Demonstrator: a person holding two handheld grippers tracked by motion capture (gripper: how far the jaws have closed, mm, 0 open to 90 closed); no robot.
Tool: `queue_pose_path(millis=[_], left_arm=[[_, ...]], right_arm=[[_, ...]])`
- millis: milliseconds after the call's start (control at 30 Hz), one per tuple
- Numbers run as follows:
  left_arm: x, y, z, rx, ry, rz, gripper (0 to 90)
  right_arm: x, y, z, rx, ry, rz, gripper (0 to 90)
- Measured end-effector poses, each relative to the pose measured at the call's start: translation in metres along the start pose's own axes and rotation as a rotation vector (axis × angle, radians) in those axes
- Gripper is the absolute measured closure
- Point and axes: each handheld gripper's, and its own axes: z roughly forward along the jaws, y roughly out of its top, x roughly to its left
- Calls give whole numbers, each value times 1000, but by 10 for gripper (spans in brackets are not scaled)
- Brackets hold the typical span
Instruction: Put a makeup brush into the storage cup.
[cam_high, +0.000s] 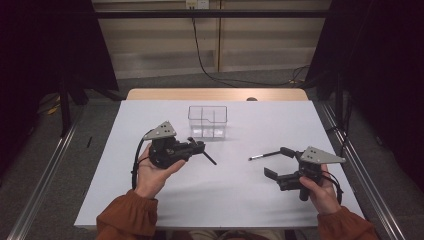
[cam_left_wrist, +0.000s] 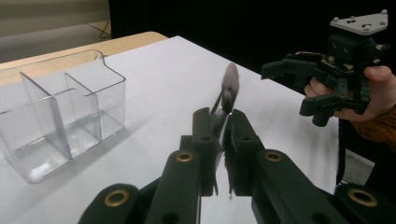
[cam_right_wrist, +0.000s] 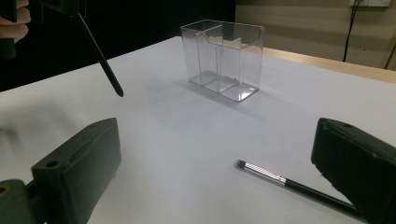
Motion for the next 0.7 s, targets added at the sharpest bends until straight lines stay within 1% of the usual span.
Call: queue_pose_path(millis=[33, 67, 100, 133, 167, 233, 333, 367, 433, 467, 633, 700], left_arm=[[1, 0, -1, 0, 4, -4, 839], [3, 1, -3, -2, 10, -4, 839], [4, 1, -4, -2, 12, -4, 839], [5, 1, -5, -5, 15, -8, 839], [6, 2, -7, -4, 21, -9, 839], [9, 3, -8, -1, 28, -8, 839], [14, 4, -10, 2, 38, -13, 839], [15, 4, -10, 4, 43, -14, 839], [18, 4, -11, 3, 40, -19, 839], [19, 5, -11, 4, 42, -13, 839], [21, 5, -13, 0, 45, -12, 839], [22, 5, -14, -6, 44, -20, 839]], right_arm=[[0, -1, -2, -2, -6, 6, 14], [-1, -3, -6, -8, -25, 8, 13], [-1, -3, -6, -8, -25, 8, 13], [-2, -4, -11, -22, -48, 22, 9], [-2, -4, -11, -22, -48, 22, 9], [-2, -6, -14, -32, -79, 28, 4], [-2, -9, -18, -41, -109, 30, 2], [-2, -11, -21, -56, -127, 28, 1], [-2, -12, -22, -57, -133, 24, 1], [-2, -14, -23, -62, -139, 33, 1], [0, -15, -21, -56, -142, 37, 3], [1, -15, -22, -57, -149, 33, 4]])
